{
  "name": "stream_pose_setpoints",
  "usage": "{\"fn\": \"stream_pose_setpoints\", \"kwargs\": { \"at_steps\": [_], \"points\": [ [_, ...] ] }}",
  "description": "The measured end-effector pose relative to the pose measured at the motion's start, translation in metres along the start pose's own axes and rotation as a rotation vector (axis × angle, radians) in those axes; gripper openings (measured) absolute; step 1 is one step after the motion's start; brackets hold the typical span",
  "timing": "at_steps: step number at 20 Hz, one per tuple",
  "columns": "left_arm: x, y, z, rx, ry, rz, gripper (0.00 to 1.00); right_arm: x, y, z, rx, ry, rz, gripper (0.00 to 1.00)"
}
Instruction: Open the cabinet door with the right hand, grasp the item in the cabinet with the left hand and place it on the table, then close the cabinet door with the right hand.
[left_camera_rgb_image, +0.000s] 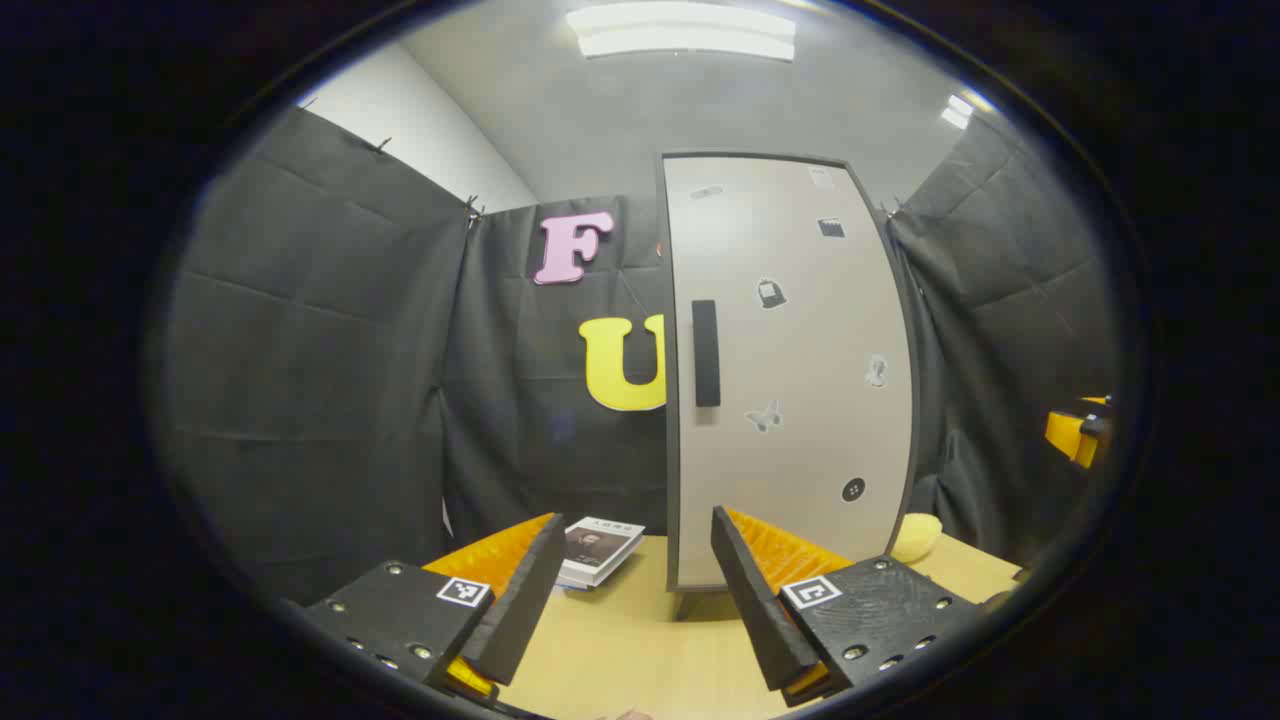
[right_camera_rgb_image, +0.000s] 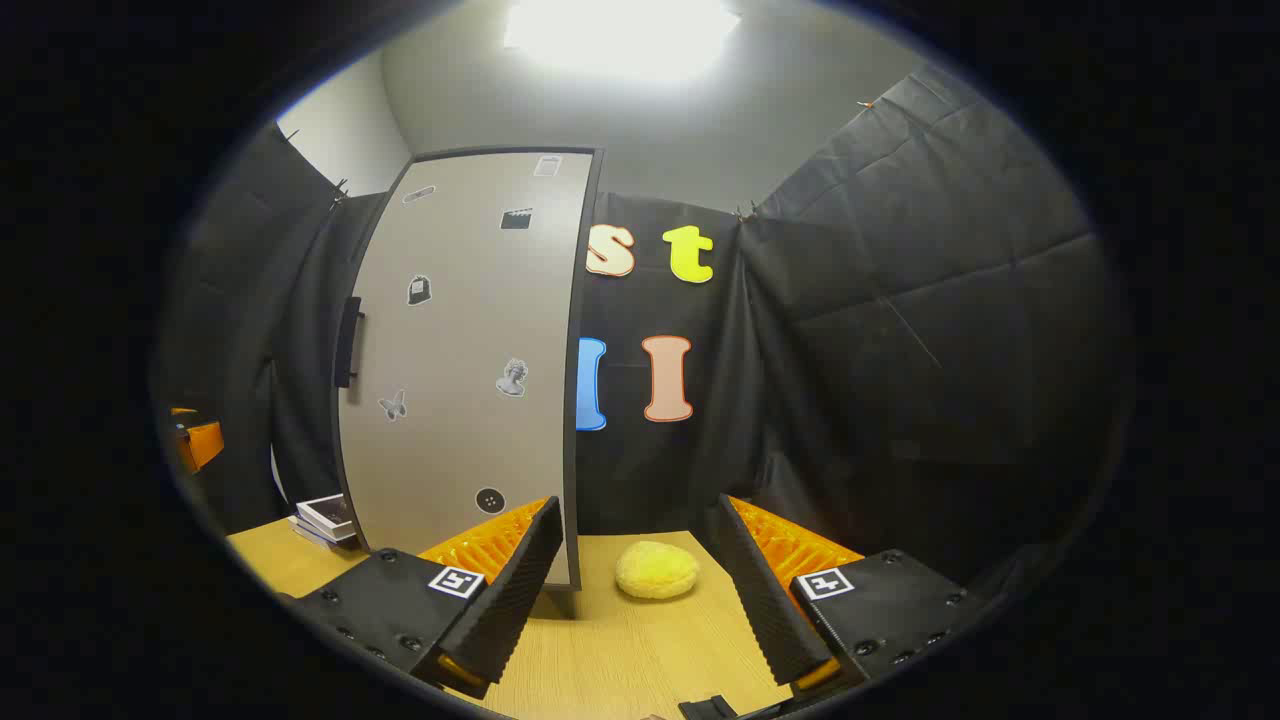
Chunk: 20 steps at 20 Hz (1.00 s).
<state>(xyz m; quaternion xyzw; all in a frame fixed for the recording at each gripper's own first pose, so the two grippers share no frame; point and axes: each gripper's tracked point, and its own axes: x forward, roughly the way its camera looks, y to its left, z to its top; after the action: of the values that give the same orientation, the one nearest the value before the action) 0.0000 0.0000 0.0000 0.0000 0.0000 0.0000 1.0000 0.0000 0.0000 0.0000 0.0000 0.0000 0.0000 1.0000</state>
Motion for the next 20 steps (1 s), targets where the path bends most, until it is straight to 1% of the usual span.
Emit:
{"fn": "stream_pose_setpoints", "kwargs": {
  "at_steps": [1, 4, 11, 12, 15, 16, 19, 20],
  "points": [
    [0.0, 0.0, 0.0, 0.001, -0.001, 0.001, 0.88, 0.0, -0.001, 0.0, 0.002, 0.002, 0.0, 0.98],
    [0.001, -0.001, 0.0, 0.005, -0.004, 0.004, 0.87, 0.002, -0.003, -0.001, 0.008, 0.006, 0.004, 0.98],
    [0.002, -0.009, 0.003, 0.02, -0.008, 0.005, 0.88, 0.006, -0.008, -0.004, 0.011, 0.012, 0.016, 0.98],
    [0.002, -0.011, 0.003, 0.021, -0.009, 0.005, 0.9, 0.006, -0.009, -0.004, 0.014, 0.01, 0.019, 0.98],
    [0.003, -0.016, 0.004, 0.024, -0.011, 0.009, 0.9, 0.008, -0.013, -0.004, 0.015, 0.006, 0.02, 0.98],
    [0.002, -0.017, 0.004, 0.027, -0.012, 0.013, 0.88, 0.009, -0.014, -0.004, 0.018, 0.006, 0.024, 0.98],
    [0.0, -0.018, 0.001, 0.026, -0.01, 0.034, 0.87, 0.014, -0.011, -0.007, 0.034, 0.023, 0.048, 0.98],
    [-0.002, -0.017, -0.002, 0.028, -0.007, 0.044, 0.9, 0.018, -0.003, -0.006, 0.047, 0.031, 0.075, 0.98]
  ]
}}
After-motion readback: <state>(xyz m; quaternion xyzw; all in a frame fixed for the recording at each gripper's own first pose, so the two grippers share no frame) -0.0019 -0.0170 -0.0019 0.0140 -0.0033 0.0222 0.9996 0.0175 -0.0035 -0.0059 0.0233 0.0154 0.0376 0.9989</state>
